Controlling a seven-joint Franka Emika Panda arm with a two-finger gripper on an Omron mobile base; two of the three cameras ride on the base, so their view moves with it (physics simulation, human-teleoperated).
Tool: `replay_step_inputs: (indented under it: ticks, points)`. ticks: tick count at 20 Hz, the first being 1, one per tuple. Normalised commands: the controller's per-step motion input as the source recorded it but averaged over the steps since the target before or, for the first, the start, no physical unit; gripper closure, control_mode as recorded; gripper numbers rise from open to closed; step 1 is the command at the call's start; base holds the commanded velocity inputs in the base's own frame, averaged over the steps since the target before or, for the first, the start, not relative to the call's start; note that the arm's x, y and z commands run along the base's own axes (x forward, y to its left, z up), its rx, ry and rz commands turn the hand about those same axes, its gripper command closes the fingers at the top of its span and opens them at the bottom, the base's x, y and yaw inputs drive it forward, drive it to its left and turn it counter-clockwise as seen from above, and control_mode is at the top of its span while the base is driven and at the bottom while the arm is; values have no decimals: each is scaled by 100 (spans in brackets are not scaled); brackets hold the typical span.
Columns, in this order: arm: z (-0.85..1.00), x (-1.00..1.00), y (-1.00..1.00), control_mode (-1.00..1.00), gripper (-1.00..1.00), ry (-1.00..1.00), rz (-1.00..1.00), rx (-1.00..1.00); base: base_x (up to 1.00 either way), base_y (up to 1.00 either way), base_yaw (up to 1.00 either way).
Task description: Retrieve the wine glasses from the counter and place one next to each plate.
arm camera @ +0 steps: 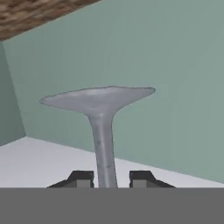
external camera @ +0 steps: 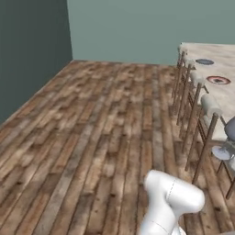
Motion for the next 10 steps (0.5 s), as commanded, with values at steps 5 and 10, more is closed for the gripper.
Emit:
replay_step_inputs:
  ticks: [5,10]
  points:
    - [0,0,0,100,100,0,0,0,100,100,-49]
    - [0,0,0,100,100,0,0,0,100,100,-50]
